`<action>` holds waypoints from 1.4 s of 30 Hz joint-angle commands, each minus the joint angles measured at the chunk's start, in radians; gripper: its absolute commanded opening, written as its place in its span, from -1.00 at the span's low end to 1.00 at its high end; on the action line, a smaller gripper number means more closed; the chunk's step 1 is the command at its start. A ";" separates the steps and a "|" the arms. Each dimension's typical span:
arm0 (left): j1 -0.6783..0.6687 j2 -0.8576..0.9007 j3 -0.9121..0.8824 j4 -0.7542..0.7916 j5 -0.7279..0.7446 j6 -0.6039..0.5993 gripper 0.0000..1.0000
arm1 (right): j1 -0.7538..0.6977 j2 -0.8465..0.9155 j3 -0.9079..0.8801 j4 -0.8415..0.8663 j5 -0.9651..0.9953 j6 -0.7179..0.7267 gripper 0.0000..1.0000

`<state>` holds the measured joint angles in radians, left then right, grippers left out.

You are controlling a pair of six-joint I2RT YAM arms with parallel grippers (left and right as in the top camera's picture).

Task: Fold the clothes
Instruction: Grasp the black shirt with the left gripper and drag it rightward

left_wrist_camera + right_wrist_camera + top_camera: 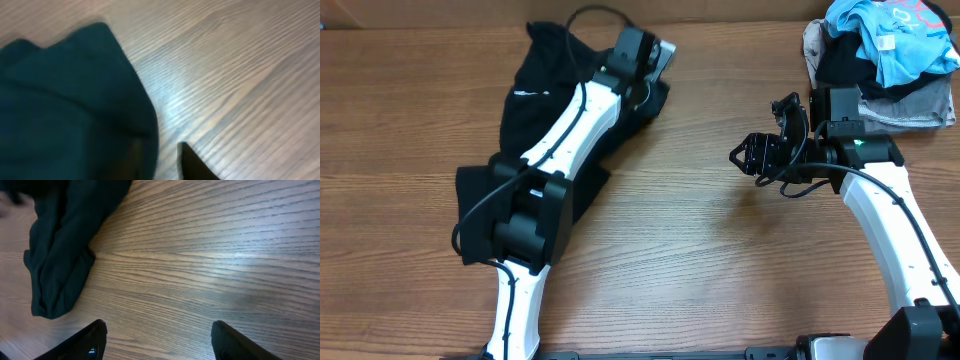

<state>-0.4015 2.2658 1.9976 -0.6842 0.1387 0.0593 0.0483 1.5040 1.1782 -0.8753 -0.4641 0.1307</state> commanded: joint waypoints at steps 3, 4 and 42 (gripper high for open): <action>0.074 0.003 0.170 -0.142 0.005 0.077 0.40 | 0.002 -0.005 0.019 0.010 0.003 0.000 0.41; 0.093 0.003 0.177 -0.159 -0.008 0.094 0.49 | 0.002 -0.005 0.019 0.013 0.003 0.000 0.42; 0.262 0.102 0.011 -0.232 -0.275 0.185 0.25 | 0.002 -0.005 0.019 0.010 0.019 0.000 0.54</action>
<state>-0.1383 2.3592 2.0144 -0.9173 -0.0048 0.3283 0.0483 1.5040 1.1782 -0.8669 -0.4595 0.1333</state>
